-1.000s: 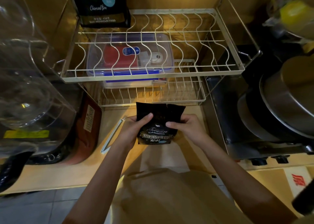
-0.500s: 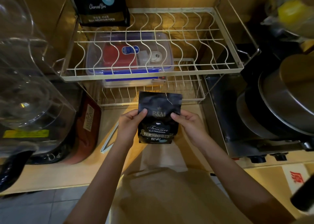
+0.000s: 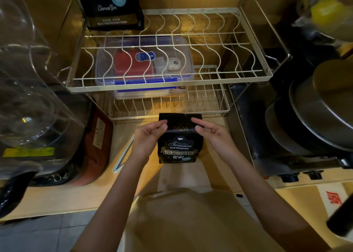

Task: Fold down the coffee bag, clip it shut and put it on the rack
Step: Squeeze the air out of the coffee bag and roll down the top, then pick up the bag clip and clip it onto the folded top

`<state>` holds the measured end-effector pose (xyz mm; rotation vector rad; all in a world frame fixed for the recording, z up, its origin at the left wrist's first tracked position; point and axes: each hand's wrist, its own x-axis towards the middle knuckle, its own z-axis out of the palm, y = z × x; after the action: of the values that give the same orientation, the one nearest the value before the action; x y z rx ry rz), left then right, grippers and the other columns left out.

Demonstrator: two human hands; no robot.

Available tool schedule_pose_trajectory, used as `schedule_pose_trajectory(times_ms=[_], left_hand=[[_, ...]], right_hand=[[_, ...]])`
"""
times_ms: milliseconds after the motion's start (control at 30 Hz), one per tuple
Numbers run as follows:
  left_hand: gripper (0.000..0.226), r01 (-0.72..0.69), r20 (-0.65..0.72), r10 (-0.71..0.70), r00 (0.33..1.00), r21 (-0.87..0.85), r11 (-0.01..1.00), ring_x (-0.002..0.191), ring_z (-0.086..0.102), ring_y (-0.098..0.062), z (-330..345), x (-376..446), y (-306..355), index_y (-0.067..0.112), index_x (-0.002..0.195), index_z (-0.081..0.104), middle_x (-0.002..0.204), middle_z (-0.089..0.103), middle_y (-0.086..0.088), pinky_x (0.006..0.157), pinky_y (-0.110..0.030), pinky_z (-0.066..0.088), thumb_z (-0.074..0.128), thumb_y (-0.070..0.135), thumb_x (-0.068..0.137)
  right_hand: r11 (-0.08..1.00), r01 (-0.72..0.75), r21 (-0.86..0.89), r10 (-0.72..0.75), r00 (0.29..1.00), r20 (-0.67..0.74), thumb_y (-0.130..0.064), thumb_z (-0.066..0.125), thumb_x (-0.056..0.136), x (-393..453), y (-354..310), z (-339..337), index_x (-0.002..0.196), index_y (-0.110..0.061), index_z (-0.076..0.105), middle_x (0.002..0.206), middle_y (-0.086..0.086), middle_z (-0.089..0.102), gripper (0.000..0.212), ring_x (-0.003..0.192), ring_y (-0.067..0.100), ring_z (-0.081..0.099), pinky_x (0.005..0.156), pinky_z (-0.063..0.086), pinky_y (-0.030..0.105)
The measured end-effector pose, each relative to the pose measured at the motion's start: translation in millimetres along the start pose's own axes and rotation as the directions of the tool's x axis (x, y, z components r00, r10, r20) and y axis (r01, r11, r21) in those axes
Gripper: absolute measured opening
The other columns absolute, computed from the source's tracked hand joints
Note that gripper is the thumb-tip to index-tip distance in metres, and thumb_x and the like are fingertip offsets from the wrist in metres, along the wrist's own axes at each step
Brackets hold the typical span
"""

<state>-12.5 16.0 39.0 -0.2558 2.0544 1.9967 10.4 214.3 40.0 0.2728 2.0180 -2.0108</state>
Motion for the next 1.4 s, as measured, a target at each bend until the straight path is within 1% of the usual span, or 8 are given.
schedule_pose_trajectory(times_ms=[333,467,633,767,867,1100,1267,1400], left_hand=[[0.026,-0.087,0.165,0.04,0.986,0.285,0.954,0.086,0.066,-0.011,-14,6,-9,0.03,0.088,0.065,0.085,0.07,0.003,0.071,-0.023,0.054,0.074,0.014,0.071],[0.024,-0.103,0.15,0.067,0.986,0.248,0.963,0.074,0.065,-0.002,-13,4,-5,0.032,0.075,0.067,0.068,0.071,0.019,0.059,-0.009,0.048,0.073,0.009,0.072],[0.014,-0.079,0.138,0.051,0.989,0.205,0.976,0.124,0.041,-0.008,-16,5,-12,0.024,0.081,0.072,0.127,0.053,0.01,0.096,-0.032,0.04,0.073,0.014,0.071],[0.015,-0.016,0.194,0.003,0.981,0.063,0.998,0.077,0.064,0.006,-13,3,-12,0.017,0.081,0.07,0.071,0.073,0.018,0.062,-0.007,0.046,0.064,0.004,0.078],[0.011,-0.005,0.153,-0.005,0.988,0.066,0.998,0.052,0.059,0.006,-11,3,-14,0.011,0.078,0.068,0.05,0.068,0.015,0.051,-0.004,0.041,0.06,0.003,0.081],[0.007,0.001,0.009,-0.001,1.0,0.023,1.0,0.046,0.056,0.003,-1,6,-17,0.002,0.077,0.069,0.044,0.064,0.012,0.045,-0.007,0.04,0.064,0.007,0.079],[0.009,0.018,-0.032,-0.018,0.999,0.024,1.0,0.05,0.058,0.0,-2,5,-20,0.0,0.074,0.068,0.058,0.063,-0.005,0.049,-0.011,0.044,0.065,0.008,0.078],[0.008,0.027,0.008,-0.027,1.0,0.026,0.999,0.055,0.061,-0.001,-4,3,-21,0.007,0.071,0.069,0.053,0.068,0.009,0.055,-0.014,0.048,0.065,0.008,0.078]], right_hand=[[0.975,0.058,-0.215,-0.038,0.995,0.096,-0.002,0.067,0.077,1,-6,-12,0.114,-0.006,0.061,0.101,0.004,0.066,0.038,0.089,-0.003,0.065,0.076,0.054,0.014],[0.961,0.074,-0.265,-0.065,0.997,0.042,-0.011,0.07,0.075,4,-4,-13,0.102,-0.018,0.069,0.115,0.005,0.064,0.027,0.121,0.016,0.051,0.103,0.039,0.035],[0.927,0.113,-0.357,-0.125,0.992,-0.009,-0.012,0.073,0.073,8,-2,-14,0.092,-0.01,0.072,0.131,-0.012,0.045,0.019,0.134,0.013,0.029,0.11,0.019,0.036],[0.95,0.124,-0.286,-0.135,0.991,-0.017,-0.006,0.072,0.073,10,1,-10,0.089,-0.011,0.071,0.12,-0.006,0.057,0.017,0.129,0.011,0.038,0.11,0.02,0.032],[0.974,0.092,-0.207,-0.095,0.995,-0.004,-0.003,0.069,0.075,9,4,-9,0.09,-0.005,0.071,0.113,0.003,0.065,0.016,0.125,0.012,0.046,0.108,0.027,0.032],[0.996,0.054,-0.064,-0.057,0.998,-0.041,-0.004,0.064,0.079,11,4,0,0.081,-0.02,0.069,0.099,0.002,0.068,0.017,0.1,0.013,0.063,0.082,0.051,0.018],[0.983,0.102,-0.153,-0.107,0.994,-0.023,-0.005,0.071,0.074,9,8,4,0.084,-0.021,0.068,0.089,-0.005,0.068,0.019,0.082,0.0,0.064,0.068,0.053,0.013],[0.992,0.093,-0.082,-0.094,0.995,-0.014,-0.002,0.066,0.077,8,12,5,0.09,-0.014,0.069,0.085,-0.005,0.069,0.019,0.075,-0.001,0.067,0.066,0.053,0.013]])
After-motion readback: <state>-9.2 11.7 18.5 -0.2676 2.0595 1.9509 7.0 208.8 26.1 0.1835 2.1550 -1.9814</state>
